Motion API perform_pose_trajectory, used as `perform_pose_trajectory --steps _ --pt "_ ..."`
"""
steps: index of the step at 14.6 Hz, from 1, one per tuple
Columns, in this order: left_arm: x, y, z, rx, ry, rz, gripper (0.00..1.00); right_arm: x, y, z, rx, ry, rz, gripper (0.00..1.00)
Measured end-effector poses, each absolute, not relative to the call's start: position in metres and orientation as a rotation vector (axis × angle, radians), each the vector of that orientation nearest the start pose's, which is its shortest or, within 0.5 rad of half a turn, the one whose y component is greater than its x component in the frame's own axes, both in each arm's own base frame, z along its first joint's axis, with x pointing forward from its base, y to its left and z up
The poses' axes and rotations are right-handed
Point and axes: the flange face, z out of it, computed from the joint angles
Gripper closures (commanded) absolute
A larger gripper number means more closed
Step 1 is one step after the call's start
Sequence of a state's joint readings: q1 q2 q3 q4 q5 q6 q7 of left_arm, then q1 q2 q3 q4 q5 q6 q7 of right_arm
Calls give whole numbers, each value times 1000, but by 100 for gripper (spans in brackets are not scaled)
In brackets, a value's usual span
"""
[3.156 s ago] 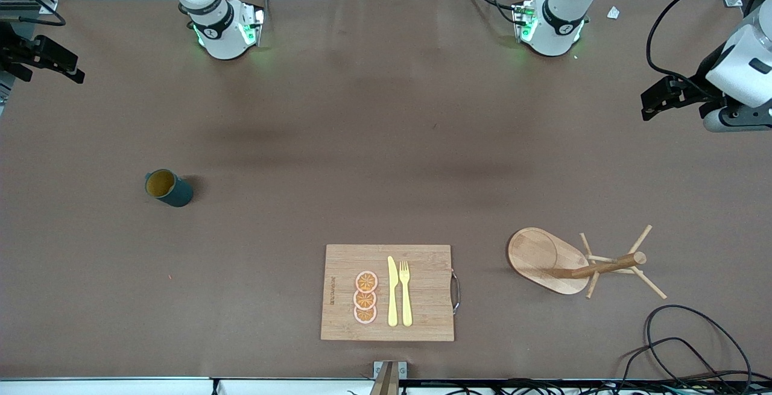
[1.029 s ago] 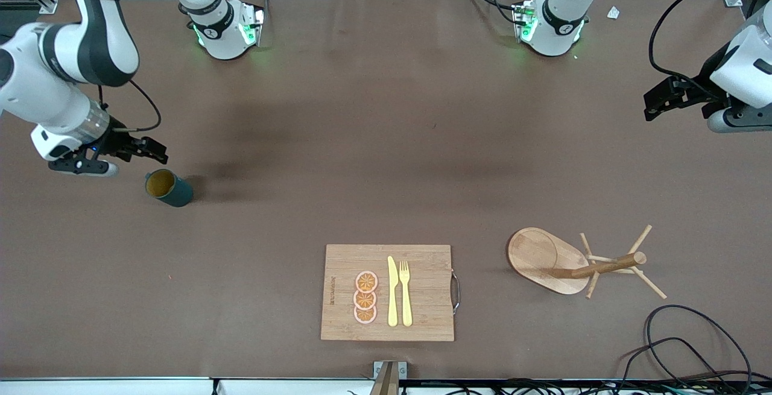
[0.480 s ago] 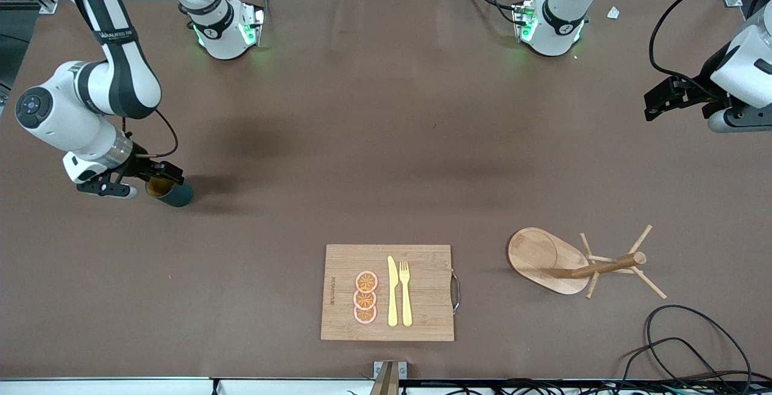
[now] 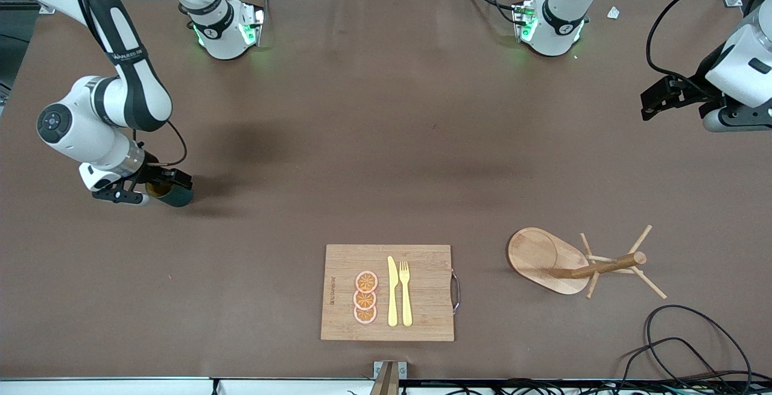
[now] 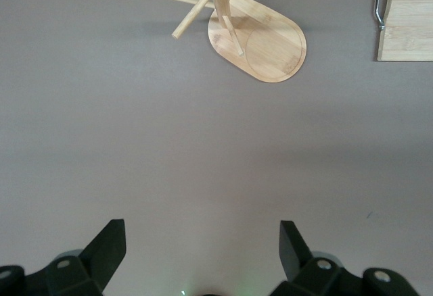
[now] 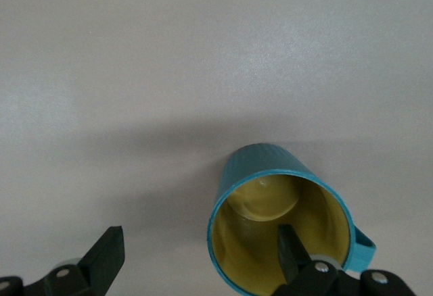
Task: Pass cup and hang on rack
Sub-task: 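Lower the right gripper and grasp the teal mug's rim, then lift the mug and carry it toward the table middle with the right gripper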
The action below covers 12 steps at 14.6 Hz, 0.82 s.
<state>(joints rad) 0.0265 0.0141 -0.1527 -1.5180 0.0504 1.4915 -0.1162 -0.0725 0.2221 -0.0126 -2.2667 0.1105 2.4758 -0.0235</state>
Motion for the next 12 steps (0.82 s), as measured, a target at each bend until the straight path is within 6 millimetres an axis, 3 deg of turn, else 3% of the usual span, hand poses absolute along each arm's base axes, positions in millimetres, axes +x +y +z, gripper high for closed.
perform_pose_trajectory --steps 3,5,12 --pt "547 -63 635 -3088 12 53 0 533 -45 253 -3068 226 30 39" --pt "547 -63 635 -3088 12 53 0 533 -45 250 -3068 226 35 55" --pt "548 -56 635 -3089 81 56 0 535 -47 242 -3070 233 29 76"
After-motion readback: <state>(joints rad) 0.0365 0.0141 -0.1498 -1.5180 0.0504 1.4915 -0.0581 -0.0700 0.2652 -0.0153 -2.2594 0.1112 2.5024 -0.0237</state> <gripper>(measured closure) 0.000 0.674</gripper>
